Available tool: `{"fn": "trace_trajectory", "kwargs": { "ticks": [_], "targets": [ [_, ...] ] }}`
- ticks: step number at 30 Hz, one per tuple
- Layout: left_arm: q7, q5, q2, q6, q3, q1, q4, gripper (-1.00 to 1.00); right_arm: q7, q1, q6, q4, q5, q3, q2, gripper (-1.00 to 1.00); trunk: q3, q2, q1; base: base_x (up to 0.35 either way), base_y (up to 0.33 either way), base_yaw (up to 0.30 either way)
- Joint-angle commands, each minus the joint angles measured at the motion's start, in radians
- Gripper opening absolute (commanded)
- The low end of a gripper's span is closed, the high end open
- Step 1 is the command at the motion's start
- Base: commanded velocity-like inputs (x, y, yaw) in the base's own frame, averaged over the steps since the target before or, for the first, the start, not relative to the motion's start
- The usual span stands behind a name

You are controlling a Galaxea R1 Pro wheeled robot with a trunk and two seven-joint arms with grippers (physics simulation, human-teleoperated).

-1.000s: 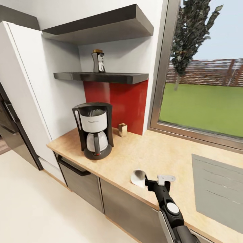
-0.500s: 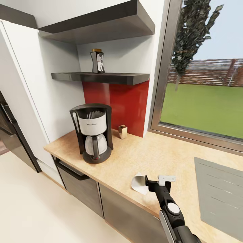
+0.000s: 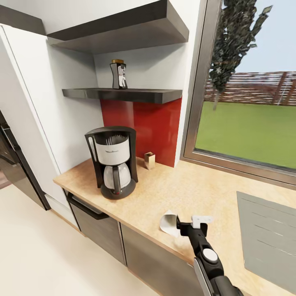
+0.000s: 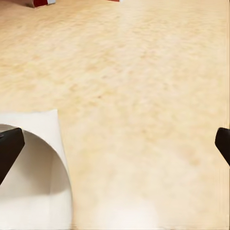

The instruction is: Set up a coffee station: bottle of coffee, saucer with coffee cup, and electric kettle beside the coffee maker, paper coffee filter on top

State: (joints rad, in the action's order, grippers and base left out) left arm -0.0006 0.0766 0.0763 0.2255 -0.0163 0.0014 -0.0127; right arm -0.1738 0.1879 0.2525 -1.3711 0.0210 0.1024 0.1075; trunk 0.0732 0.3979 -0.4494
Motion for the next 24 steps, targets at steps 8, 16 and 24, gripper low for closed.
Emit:
{"fn": "trace_trajectory", "kwargs": {
  "ticks": [8,16,24],
  "targets": [
    [-0.001,0.008,0.000,0.002,-0.001,0.000,-0.001,1.00,-0.007,0.001,0.005,0.072,0.003,0.001,0.000,1.00,0.002,0.002,-0.001,0.000,0.000,0.000],
    [-0.001,-0.007,0.003,0.011,-0.002,-0.014,-0.035,1.00,-0.007,0.001,0.005,0.111,0.004,0.000,0.000,1.00,0.002,0.002,-0.001,0.000,0.000,0.000],
    [0.000,-0.018,0.019,0.013,-0.001,-0.052,-0.171,1.00,-0.009,0.001,0.005,0.114,0.004,0.000,0.000,1.00,0.002,0.002,-0.001,0.000,0.000,0.000]
  ]
}}
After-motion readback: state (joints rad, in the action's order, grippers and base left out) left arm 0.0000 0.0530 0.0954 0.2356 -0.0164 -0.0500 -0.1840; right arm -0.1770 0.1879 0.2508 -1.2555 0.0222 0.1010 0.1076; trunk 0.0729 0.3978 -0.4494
